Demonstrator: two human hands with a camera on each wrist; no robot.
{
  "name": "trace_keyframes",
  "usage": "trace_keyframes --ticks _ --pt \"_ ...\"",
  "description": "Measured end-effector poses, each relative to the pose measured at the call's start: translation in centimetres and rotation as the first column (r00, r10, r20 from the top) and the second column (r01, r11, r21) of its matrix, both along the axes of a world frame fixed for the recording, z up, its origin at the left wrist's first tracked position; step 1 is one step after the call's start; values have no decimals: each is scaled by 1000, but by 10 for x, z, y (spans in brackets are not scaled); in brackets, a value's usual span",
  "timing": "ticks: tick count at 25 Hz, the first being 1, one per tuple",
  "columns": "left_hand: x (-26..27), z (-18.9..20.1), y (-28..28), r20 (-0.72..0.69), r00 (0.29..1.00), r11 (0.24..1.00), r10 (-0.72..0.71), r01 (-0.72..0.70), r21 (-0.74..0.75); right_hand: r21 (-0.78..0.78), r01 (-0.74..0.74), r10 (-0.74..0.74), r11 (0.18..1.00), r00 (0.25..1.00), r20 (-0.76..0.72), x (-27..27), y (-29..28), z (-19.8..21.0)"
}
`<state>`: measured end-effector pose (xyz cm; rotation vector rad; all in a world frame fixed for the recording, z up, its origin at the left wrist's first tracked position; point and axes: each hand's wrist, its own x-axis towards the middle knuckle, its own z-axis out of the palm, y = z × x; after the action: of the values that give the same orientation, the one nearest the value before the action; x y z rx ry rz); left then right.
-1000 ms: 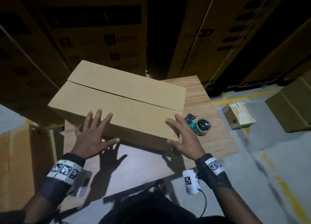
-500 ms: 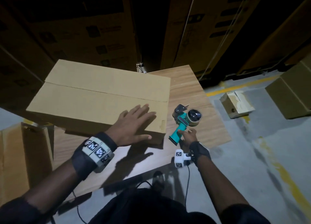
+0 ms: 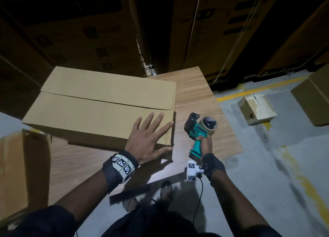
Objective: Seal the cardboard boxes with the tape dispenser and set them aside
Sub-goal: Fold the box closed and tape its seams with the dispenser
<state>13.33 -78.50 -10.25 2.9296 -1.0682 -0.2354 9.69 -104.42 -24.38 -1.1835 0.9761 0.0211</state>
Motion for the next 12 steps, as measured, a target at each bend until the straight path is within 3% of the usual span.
trace_keyframes --ticks 5,10,12 --pt "-28 -4 -74 -39 999 1000 -11 10 -24 -76 133 -121 988 981 150 -24 -45 67" --pt "-37 2 -123 -133 989 996 -68 59 -69 -219 129 -68 967 961 267 -47 -98 150" --pt "-27 16 -125 -267 959 979 -89 36 -198 -267 74 6 961 957 290 -53 -103 171"
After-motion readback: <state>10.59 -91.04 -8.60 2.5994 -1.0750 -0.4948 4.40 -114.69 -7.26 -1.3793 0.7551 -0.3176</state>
